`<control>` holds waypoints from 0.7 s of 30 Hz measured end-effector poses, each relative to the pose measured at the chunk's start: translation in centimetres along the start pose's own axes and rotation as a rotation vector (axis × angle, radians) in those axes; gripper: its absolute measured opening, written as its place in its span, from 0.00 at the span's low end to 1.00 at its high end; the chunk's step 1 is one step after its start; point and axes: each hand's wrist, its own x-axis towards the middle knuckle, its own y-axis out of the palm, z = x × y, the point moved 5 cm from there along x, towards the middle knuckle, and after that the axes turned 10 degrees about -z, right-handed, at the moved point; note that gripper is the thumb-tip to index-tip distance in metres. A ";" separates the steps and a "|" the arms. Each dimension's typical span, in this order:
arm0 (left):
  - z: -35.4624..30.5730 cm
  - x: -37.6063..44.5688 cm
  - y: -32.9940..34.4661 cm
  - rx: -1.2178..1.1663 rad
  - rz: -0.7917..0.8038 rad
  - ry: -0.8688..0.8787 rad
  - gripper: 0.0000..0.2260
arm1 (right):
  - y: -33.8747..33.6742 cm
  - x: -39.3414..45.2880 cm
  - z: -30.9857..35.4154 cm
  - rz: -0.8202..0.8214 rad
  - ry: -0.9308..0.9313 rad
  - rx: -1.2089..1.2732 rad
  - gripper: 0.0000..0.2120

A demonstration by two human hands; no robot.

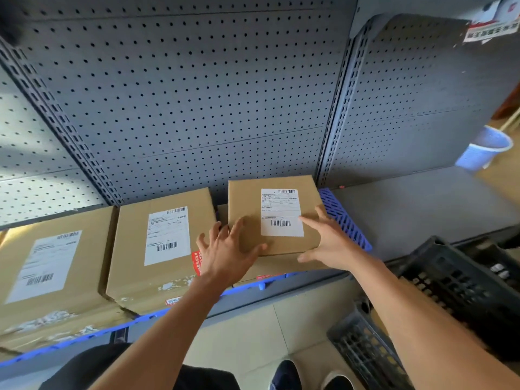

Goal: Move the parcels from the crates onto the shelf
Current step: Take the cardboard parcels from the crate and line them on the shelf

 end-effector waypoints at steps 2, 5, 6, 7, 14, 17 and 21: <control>0.3 0.1 0.4 -0.010 0.016 -0.022 0.37 | 0.4 0.6 -0.2 0.030 0.009 0.004 0.52; 0.3 0.2 0.5 -0.001 0.013 -0.005 0.35 | 0.9 1.1 -0.6 0.048 0.012 0.011 0.52; 0.3 0.2 0.5 0.009 0.015 0.004 0.34 | 1.1 1.1 -0.8 0.051 0.012 0.006 0.52; 0.3 0.2 0.5 0.023 0.019 0.012 0.33 | 1.2 1.1 -0.9 0.051 0.011 0.004 0.53; 1.0 0.0 -0.3 0.063 -0.012 0.043 0.25 | 0.8 0.9 -0.2 0.034 -0.026 -0.132 0.46; 1.9 0.0 0.0 0.073 -0.007 0.013 0.26 | 1.0 1.0 0.7 -0.004 -0.104 -0.259 0.40; 2.6 -0.3 0.4 0.095 -0.031 0.042 0.27 | 1.9 1.1 1.6 -0.028 -0.189 -0.315 0.34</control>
